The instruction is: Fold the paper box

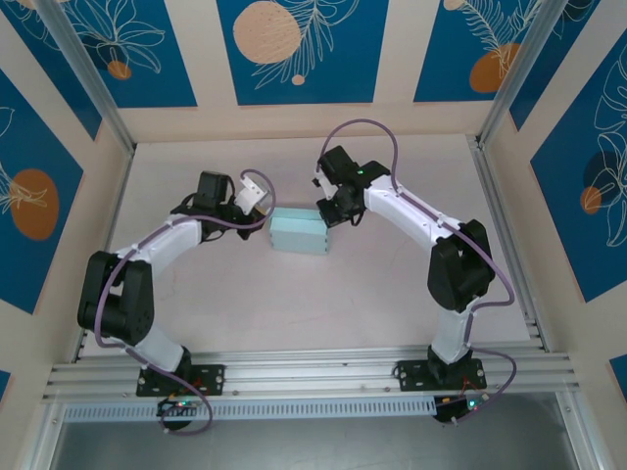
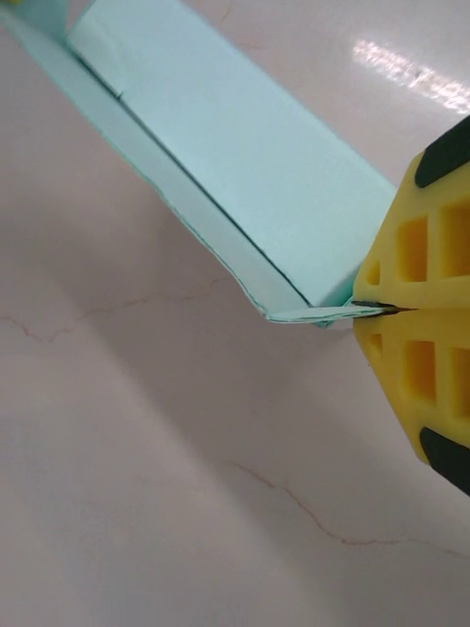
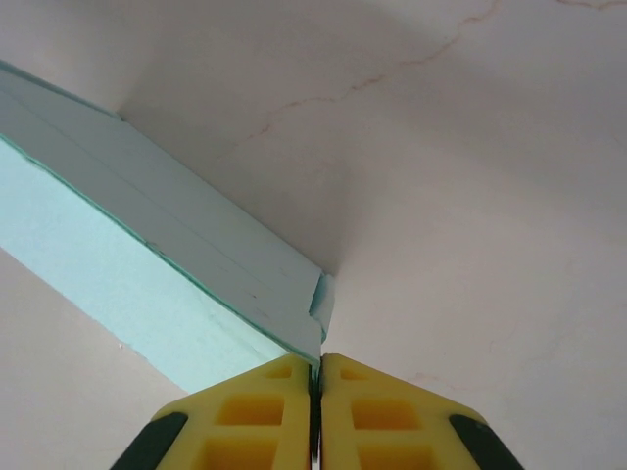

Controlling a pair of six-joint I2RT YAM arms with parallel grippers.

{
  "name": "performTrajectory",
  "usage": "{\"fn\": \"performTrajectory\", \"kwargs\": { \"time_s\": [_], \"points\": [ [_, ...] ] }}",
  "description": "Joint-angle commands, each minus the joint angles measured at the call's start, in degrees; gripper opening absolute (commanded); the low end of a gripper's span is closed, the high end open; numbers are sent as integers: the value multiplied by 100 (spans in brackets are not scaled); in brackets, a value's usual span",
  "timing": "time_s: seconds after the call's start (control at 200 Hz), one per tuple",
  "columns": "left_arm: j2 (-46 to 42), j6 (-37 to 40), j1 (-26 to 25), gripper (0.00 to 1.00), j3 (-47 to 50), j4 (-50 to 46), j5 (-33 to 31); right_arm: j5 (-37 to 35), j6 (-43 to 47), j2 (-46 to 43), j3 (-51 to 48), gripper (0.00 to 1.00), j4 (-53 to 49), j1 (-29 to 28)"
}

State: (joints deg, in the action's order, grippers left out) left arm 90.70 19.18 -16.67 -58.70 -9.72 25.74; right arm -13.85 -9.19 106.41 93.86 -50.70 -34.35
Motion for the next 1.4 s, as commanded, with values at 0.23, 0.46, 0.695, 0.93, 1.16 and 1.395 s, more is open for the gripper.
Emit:
{"fn": "performTrajectory", "kwargs": {
  "time_s": [0.23, 0.46, 0.695, 0.93, 1.16, 1.395],
  "points": [
    [-68, -483, -463, 0, 320, 178, -454, 93, -1021, 207, 419, 5, -81, -116],
    [-233, -719, -566, 0, 637, 605, -582, -4, -1244, 350, 575, 12, -138, -224],
    [-377, -785, -583, 0, 718, 637, -801, -325, -1409, 260, 393, 12, -198, -244],
    [-508, -837, -636, 0, 911, 942, -941, -170, -1519, 188, 457, 20, -204, -261],
    [-553, -850, -653, 0, 991, 1039, -986, -161, -1540, 193, 359, 21, -132, -274],
    [-556, -834, -654, 0, 1001, 1051, -1053, -398, -1611, 59, 73, 24, -111, -257]
  ]
}}
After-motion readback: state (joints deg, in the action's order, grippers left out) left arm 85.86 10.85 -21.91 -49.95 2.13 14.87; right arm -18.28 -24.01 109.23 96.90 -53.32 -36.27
